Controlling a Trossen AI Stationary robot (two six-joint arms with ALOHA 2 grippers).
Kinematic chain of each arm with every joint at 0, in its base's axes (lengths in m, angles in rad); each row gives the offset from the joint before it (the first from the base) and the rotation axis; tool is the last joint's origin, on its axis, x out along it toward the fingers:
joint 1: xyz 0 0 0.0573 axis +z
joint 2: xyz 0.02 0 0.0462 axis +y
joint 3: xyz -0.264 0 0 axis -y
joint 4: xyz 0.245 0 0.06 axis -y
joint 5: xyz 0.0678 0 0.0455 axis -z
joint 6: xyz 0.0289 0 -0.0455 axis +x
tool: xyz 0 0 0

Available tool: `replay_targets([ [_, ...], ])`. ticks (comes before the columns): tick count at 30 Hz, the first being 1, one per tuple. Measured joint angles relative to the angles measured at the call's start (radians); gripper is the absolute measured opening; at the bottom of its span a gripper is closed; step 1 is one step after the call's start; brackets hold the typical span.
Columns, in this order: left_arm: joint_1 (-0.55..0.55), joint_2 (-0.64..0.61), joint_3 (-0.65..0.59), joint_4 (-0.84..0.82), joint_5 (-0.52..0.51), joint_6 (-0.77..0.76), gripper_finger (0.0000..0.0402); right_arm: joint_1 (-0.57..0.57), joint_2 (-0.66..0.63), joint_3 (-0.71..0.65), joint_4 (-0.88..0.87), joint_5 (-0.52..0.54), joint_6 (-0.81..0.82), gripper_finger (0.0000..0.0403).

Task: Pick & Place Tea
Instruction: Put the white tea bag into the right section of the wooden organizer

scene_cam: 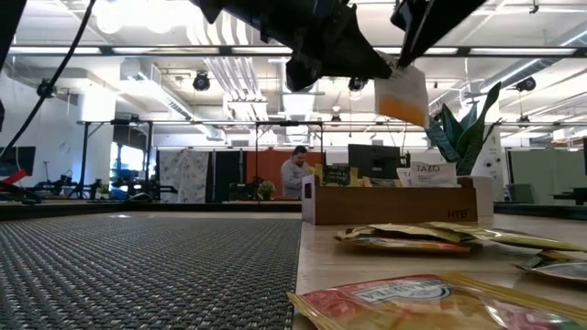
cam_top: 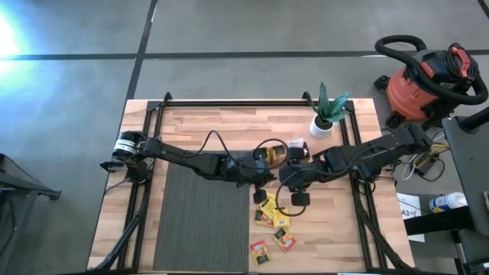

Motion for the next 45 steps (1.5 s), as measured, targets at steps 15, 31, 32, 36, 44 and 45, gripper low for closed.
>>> replay_targets([
  [15, -0.003, 0.0, 0.001, 0.014, 0.011, 0.018, 0.0, -0.007, -0.002, 0.036, -0.021, 0.003, -0.026, 0.0157],
  [31, -0.012, 0.0, 0.001, 0.049, 0.008, 0.055, 0.0, -0.041, -0.002, 0.03, -0.021, -0.064, 0.001, 0.0018],
  [32, -0.012, 0.0, 0.001, 0.049, -0.001, 0.058, 0.0, -0.041, -0.002, 0.03, -0.025, -0.064, 0.004, 0.0014],
  [36, -0.012, 0.0, 0.001, 0.046, -0.071, 0.04, 0.0011, -0.043, -0.002, 0.03, -0.067, -0.058, 0.032, 0.0009],
  [44, -0.025, -0.007, 0.0, 0.009, -0.3, 0.03, 0.0084, -0.07, -0.026, 0.03, -0.225, 0.031, 0.026, 0.0009],
  [45, -0.03, -0.007, 0.0, -0.009, -0.326, 0.03, 0.0092, -0.086, -0.032, 0.03, -0.242, 0.036, 0.016, 0.0009],
])
